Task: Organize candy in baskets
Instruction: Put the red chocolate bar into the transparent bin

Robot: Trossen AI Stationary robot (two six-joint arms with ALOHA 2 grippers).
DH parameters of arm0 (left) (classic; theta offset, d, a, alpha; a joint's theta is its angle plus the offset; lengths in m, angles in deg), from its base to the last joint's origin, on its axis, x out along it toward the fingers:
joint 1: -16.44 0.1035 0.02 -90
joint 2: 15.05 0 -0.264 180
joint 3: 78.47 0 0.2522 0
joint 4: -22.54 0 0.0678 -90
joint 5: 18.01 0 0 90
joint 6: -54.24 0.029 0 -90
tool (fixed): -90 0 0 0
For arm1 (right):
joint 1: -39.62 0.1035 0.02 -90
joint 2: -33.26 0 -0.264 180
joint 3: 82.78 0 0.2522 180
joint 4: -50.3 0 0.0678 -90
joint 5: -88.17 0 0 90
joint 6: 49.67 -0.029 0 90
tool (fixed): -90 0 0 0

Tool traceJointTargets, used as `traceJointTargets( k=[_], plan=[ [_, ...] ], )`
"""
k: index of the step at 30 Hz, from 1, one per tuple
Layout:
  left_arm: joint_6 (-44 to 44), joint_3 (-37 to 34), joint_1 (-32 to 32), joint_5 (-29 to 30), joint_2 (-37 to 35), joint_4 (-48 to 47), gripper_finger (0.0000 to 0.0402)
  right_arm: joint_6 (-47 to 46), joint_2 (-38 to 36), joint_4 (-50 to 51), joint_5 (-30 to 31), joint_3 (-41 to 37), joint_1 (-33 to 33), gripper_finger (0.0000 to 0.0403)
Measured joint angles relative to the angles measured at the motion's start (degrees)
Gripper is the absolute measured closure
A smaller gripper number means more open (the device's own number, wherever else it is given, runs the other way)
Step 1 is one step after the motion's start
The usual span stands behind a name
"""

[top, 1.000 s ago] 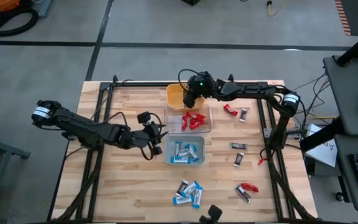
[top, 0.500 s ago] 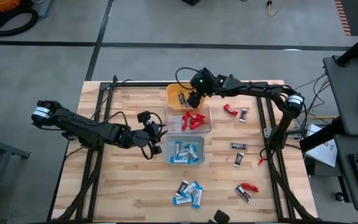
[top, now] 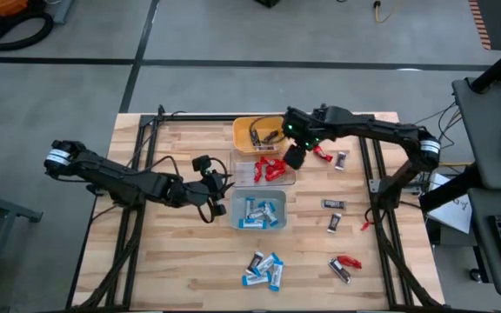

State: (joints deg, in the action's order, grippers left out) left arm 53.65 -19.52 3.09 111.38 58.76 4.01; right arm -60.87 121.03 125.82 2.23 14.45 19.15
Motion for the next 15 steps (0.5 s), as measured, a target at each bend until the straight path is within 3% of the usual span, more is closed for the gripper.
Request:
traceJointTargets(
  k=[6,15],
  plan=[
    [-0.5,0.0,-0.3,0.0,0.0,0.1,0.0311,-5.4,-1.9,4.4,1.1,-0.1,1.2,0.0233],
    [-0.6,0.0,-1.0,0.0,0.0,-0.2,0.0311,-4.7,-1.5,8.3,2.0,-1.4,-5.7,0.0201]
  ],
)
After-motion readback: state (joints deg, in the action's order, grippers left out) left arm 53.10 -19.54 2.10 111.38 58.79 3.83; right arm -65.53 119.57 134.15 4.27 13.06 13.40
